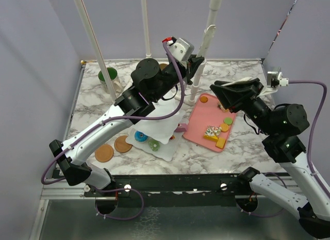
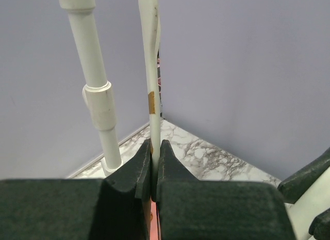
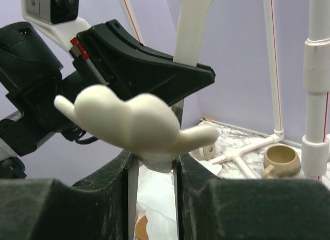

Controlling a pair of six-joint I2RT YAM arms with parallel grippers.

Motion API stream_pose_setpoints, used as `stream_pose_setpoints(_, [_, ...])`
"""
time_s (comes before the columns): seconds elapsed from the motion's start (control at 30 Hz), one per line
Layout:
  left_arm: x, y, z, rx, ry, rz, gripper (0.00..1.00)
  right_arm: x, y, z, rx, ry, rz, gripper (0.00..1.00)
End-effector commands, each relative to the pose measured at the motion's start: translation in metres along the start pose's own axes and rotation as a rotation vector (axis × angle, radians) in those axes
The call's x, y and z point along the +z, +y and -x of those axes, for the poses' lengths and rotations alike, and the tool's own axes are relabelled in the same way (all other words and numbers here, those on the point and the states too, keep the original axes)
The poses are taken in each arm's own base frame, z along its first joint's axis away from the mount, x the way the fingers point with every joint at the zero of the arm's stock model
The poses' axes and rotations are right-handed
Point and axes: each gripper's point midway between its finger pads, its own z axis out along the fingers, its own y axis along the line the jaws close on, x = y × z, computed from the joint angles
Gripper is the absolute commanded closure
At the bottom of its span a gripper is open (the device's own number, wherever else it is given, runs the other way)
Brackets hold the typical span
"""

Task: Serve the afternoon tea
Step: Pick up the clamp from the tray.

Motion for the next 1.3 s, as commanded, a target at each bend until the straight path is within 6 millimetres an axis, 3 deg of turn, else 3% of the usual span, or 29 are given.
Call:
stream_pose_setpoints(0.0, [-0.008,0.054,0.022,0.046,-0.07,0.234,1.0,-0.024,0.025,0.026,-0.014,-0.081,0.083,1.0])
stream_pose_setpoints(0.2, [-0.006,0.052,0.019,0.004,-0.065,0.226,1.0,-0.022,0.023,0.023,-0.008,-0.088,0.083,0.99])
stream_pose_setpoints(0.27, [-0.004,0.042,0.015,-0.017,-0.054,0.172,1.0,-0.018,0.024,0.024,0.0,-0.095,0.096,0.99])
stream_pose_setpoints(0.4, [-0.005,0.001,0.003,-0.044,-0.018,-0.048,1.0,-0.005,0.028,0.032,0.004,-0.107,0.119,0.95])
stream_pose_setpoints(0.47, [-0.007,-0.003,0.0,-0.014,-0.012,-0.057,1.0,-0.001,0.031,0.038,-0.003,-0.119,0.13,0.91])
stream_pose_setpoints(0.57, [-0.008,0.011,-0.004,0.03,-0.004,0.021,1.0,0.004,0.033,0.043,-0.001,-0.132,0.141,0.85])
stream_pose_setpoints(0.7, [-0.008,0.012,-0.004,0.044,-0.008,0.027,1.0,0.011,0.03,0.036,0.007,-0.106,0.139,0.6])
stream_pose_setpoints(0.77, [-0.01,0.005,-0.003,0.044,-0.016,-0.015,1.0,0.013,0.02,0.033,0.019,-0.096,0.082,0.58])
stream_pose_setpoints(0.87, [-0.012,0.001,0.001,0.031,-0.029,-0.037,1.0,0.01,-0.003,0.03,0.034,-0.099,-0.044,0.62])
stream_pose_setpoints(1.07, [-0.015,-0.019,0.019,-0.029,-0.069,-0.161,1.0,0.004,-0.035,0.023,0.058,-0.112,-0.213,0.82])
stream_pose_setpoints(1.27, [-0.028,-0.06,0.035,-0.162,-0.046,-0.402,1.0,0.0,-0.053,0.013,0.07,-0.113,-0.3,0.89])
